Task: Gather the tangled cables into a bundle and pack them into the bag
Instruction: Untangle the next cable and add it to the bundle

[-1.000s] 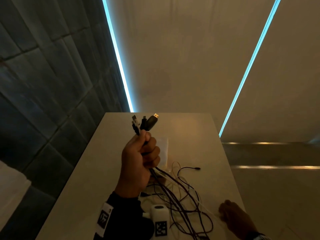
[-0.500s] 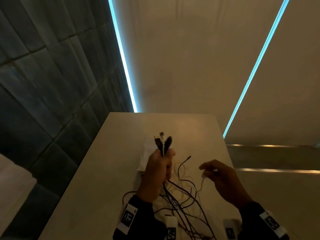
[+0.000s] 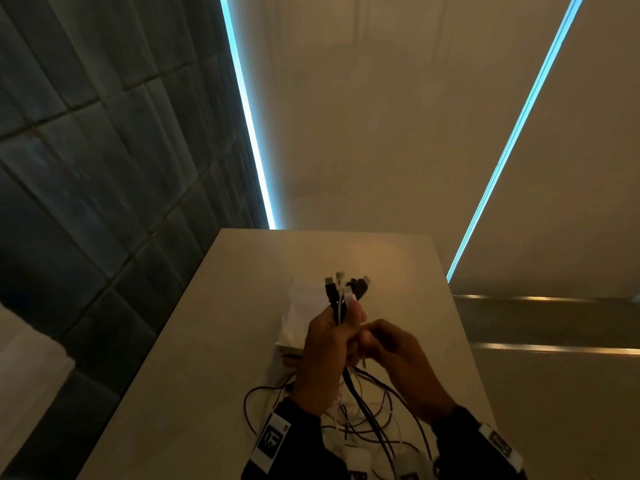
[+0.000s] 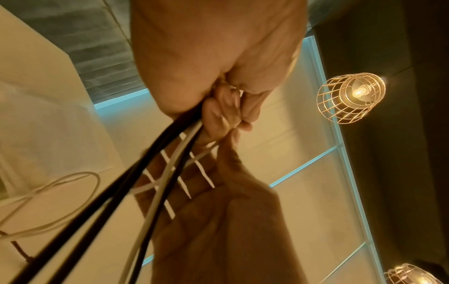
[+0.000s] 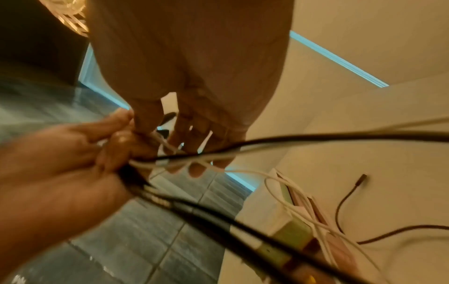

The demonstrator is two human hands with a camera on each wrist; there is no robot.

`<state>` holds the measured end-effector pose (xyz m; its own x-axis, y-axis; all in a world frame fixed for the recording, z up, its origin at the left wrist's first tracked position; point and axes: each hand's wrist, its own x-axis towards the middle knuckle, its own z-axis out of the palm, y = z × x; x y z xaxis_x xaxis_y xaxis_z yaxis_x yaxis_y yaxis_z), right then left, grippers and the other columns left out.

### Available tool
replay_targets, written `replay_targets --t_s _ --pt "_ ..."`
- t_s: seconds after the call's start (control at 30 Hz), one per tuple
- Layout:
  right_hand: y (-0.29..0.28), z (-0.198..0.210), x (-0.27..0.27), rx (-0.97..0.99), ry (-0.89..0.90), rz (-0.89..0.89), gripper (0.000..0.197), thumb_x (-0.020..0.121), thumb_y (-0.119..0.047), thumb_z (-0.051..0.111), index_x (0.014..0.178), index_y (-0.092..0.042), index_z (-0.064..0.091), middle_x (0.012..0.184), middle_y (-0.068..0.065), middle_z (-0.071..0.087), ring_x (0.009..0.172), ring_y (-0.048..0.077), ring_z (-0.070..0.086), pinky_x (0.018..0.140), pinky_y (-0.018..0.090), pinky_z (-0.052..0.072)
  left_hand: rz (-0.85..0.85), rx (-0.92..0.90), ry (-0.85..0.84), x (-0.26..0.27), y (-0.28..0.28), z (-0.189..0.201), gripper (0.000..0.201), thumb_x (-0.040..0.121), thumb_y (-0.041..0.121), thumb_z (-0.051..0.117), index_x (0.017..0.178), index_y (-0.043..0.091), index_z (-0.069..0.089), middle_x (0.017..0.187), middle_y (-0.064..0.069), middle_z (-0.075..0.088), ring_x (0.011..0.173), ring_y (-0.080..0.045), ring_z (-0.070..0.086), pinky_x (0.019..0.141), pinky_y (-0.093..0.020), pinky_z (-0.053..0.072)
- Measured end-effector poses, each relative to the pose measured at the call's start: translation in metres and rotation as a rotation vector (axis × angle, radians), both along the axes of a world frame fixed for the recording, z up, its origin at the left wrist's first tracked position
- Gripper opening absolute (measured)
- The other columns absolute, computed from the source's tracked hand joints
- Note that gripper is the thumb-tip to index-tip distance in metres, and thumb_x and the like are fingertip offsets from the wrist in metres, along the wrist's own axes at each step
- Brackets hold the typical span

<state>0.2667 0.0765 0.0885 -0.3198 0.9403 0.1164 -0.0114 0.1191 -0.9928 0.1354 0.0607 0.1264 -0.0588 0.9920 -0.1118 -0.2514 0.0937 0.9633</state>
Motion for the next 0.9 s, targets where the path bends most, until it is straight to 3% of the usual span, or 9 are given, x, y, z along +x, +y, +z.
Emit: replay_targets --t_s 0.07,0.17,0.27,0.33,0.5,0.63,0.77,0.83,0.9 --pt "-0.006 -0.004 -0.005 0.012 0.036 0.049 0.024 0.096 -0.018 0.054 0.088 0.002 0.065 0.082 0.015 0.069 0.075 0.029 0.063 0.075 0.036 0.053 0.041 0.018 -0.027 -0.001 0.002 0.004 0.036 0.092 0.035 0.052 0.09 0.0 0.056 0.049 0.0 0.03 0.04 -0.01 0.027 0.039 -0.021 0.028" --pt "-0.004 -0.003 -0.013 0.05 0.062 -0.002 0.021 0.094 -0.008 0.053 0.082 0.006 0.064 0.069 0.004 0.065 0.063 0.011 0.056 0.065 0.022 0.047 0.096 0.01 -0.019 -0.002 0.002 0.003 0.041 0.088 0.044 0.05 0.09 0.003 0.055 0.053 0.003 0.03 0.047 -0.012 0.027 0.044 -0.023 0.029" --pt "-0.001 -0.006 -0.016 0.027 0.046 0.0 0.022 0.094 -0.003 0.052 0.082 0.011 0.064 0.06 -0.01 0.061 0.057 -0.003 0.052 0.059 0.012 0.043 0.156 -0.014 0.018 -0.008 0.002 0.001 0.045 0.09 0.05 0.045 0.1 0.009 0.062 0.069 0.003 0.049 0.063 -0.016 0.046 0.062 -0.033 0.043" --pt "0.001 -0.009 -0.018 -0.012 0.045 0.055 0.024 0.094 -0.002 0.051 0.077 0.01 0.063 0.057 -0.012 0.058 0.054 -0.004 0.051 0.057 0.01 0.041 0.169 -0.026 -0.057 -0.014 0.0 0.005 0.042 0.097 0.046 0.041 0.085 0.009 0.057 0.069 0.0 0.052 0.063 -0.018 0.052 0.061 -0.036 0.046" --pt "0.004 -0.037 -0.031 -0.002 -0.089 0.152 0.036 0.096 -0.019 0.056 0.061 -0.013 0.05 0.059 -0.007 0.038 0.058 0.007 0.035 0.057 0.022 0.031 0.204 0.034 -0.112 -0.033 -0.001 0.017 0.047 0.094 0.053 0.034 0.066 0.016 0.036 0.057 0.0 0.021 0.052 -0.015 0.014 0.049 -0.03 0.018" --pt "0.005 -0.065 -0.036 0.016 -0.18 0.13 0.043 0.088 -0.046 0.055 0.068 -0.009 0.058 0.062 -0.003 0.044 0.062 0.01 0.041 0.059 0.03 0.034 0.174 0.079 -0.157 -0.052 -0.003 0.021 0.039 0.092 0.046 0.039 0.067 0.016 0.037 0.057 0.003 0.024 0.053 -0.013 0.015 0.052 -0.031 0.016" --pt "0.001 -0.075 -0.041 -0.015 -0.155 0.18 0.028 0.091 -0.037 0.055 0.072 -0.021 0.068 0.063 -0.009 0.052 0.063 0.005 0.045 0.06 0.022 0.037 0.22 0.095 -0.196 -0.062 -0.01 0.024 0.036 0.097 0.038 0.039 0.069 0.015 0.041 0.057 0.004 0.025 0.048 -0.01 0.019 0.049 -0.028 0.017" --pt "0.003 -0.091 -0.043 -0.075 -0.157 0.172 0.033 0.094 -0.034 0.054 0.082 -0.007 0.069 0.065 0.002 0.056 0.06 0.013 0.049 0.058 0.028 0.038 0.261 0.098 -0.233 -0.065 -0.013 0.026 0.037 0.101 0.033 0.036 0.069 0.015 0.042 0.055 0.005 0.025 0.045 -0.009 0.018 0.047 -0.028 0.014" --pt "0.01 -0.113 -0.043 -0.136 -0.214 0.141 0.034 0.096 -0.031 0.053 0.094 0.0 0.068 0.079 0.025 0.065 0.071 0.039 0.06 0.062 0.039 0.044 0.294 0.093 -0.257 -0.07 -0.015 0.026 0.037 0.101 0.033 0.035 0.069 0.014 0.04 0.052 0.006 0.025 0.043 -0.008 0.017 0.045 -0.027 0.013"
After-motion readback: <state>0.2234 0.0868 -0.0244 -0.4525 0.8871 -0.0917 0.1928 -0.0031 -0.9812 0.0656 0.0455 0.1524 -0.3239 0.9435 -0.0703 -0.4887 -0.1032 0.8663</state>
